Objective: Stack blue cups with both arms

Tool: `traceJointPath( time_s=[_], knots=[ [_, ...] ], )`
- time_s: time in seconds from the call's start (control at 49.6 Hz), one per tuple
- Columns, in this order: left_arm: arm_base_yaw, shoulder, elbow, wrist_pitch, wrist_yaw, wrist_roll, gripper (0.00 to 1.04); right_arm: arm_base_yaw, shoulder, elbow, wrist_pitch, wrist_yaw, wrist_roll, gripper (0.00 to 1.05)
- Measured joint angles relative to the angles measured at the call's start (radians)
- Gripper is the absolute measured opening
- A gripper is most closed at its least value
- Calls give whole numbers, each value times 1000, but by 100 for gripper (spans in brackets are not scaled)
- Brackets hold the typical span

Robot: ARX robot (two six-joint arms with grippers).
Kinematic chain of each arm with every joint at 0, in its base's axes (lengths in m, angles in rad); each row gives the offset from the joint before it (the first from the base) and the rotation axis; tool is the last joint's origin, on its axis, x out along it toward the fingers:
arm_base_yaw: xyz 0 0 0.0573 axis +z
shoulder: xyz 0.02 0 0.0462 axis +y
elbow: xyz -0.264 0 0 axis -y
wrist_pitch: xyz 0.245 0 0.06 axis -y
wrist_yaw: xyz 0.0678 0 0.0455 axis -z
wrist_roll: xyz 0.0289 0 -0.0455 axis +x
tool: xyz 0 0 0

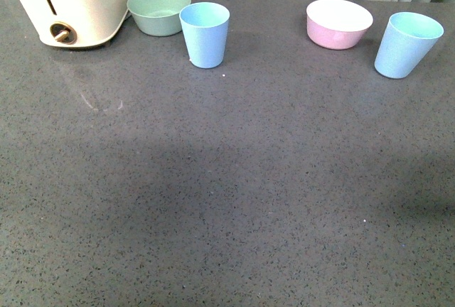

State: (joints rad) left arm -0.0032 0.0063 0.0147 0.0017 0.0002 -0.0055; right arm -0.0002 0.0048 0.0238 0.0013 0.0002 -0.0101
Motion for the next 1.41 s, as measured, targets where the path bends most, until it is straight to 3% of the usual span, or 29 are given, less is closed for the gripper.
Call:
traceJointPath(
  time_s=[0.624, 0.685, 0.725, 0.927, 1.068, 1.209, 1.41],
  knots=[
    [3, 18, 10, -31, 10, -12, 96, 0, 0, 0, 0, 0, 0, 96],
    [6, 211, 145, -314, 61, -105, 96, 0, 0, 0, 0, 0, 0, 96],
    [6, 332, 207, -386, 61, -126, 96, 0, 0, 0, 0, 0, 0, 96],
    [-39, 892, 458, -98, 29, -126, 96, 0, 0, 0, 0, 0, 0, 96],
    [-85, 1160, 613, -11, 3, -127, 96, 0, 0, 0, 0, 0, 0, 96],
    [-141, 1429, 818, -6, -46, -143, 96, 0, 0, 0, 0, 0, 0, 96],
    [-232, 1759, 1170, -113, -112, -193, 96, 0, 0, 0, 0, 0, 0, 96]
  ],
)
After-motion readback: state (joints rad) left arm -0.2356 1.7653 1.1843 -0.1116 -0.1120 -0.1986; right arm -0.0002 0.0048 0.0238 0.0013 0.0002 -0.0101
